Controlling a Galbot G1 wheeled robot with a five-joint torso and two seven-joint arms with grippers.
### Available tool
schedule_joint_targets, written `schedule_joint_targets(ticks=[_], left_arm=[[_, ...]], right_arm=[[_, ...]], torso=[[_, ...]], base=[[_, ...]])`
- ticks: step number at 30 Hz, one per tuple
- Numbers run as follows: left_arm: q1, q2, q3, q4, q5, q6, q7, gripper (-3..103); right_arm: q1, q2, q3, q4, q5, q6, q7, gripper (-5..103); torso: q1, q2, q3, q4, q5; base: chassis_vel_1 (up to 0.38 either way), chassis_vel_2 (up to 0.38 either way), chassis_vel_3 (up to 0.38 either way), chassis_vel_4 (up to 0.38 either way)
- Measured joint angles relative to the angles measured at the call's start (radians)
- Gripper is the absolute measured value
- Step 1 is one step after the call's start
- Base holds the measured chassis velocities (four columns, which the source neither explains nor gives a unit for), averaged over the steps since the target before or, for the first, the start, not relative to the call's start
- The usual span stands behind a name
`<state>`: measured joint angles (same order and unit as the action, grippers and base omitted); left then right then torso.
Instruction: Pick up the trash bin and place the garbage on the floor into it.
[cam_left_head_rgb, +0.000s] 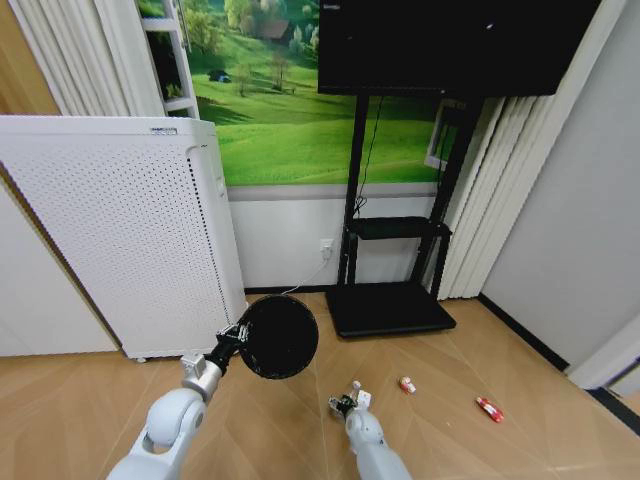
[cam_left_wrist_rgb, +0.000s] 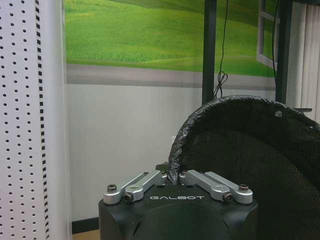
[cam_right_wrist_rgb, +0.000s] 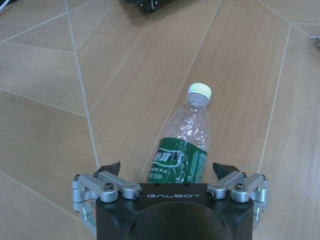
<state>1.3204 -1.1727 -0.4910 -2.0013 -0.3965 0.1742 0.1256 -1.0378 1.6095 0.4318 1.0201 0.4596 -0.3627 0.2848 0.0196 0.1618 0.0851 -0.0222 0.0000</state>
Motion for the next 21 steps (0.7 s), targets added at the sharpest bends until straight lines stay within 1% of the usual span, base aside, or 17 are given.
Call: schedule_joint_targets(ticks=[6,12,14,17,18,21], left_arm=[[0.000,0.005,0.000,-0.004,-0.006,0.001,0.000,3],[-0.004,0.010,0.001,-0.004,-0.011,0.002,0.000,3],[-0.004,0.011,0.001,-0.004,-0.012,0.002,0.000,3],[-0.003,0.012,0.001,-0.006,-0.015,0.003,0.000,3],[-0.003,0.012,0.001,-0.006,-0.015,0.003,0.000,3],[-0.009,0.015,-0.001,-0.008,-0.022,0.005,0.001,3]], right_arm=[[0.018,0.000,0.017,-0.058,-0.046,0.037,-0.021,100],[0.021,0.000,0.022,-0.081,-0.065,0.044,-0.026,100],[0.022,-0.001,0.023,-0.086,-0.065,0.045,-0.027,101],[0.022,-0.001,0.024,-0.087,-0.063,0.045,-0.038,86],[0.022,-0.001,0.024,-0.087,-0.063,0.045,-0.038,86],[0.023,-0.001,0.027,-0.100,-0.066,0.048,-0.043,71]], torso=[[0.000,0.000,0.000,-0.0001,0.0000],[0.000,0.000,0.000,-0.0002,0.0000],[0.000,0.000,0.000,-0.0002,0.0000],[0.000,0.000,0.000,-0.0001,0.0000],[0.000,0.000,0.000,-0.0001,0.0000],[0.000,0.000,0.000,-0.0001,0.0000]], base=[[0.000,0.000,0.000,0.000],[0.000,0.000,0.000,0.000],[0.000,0.000,0.000,0.000],[0.000,0.000,0.000,0.000],[0.000,0.000,0.000,0.000],[0.000,0.000,0.000,0.000]])
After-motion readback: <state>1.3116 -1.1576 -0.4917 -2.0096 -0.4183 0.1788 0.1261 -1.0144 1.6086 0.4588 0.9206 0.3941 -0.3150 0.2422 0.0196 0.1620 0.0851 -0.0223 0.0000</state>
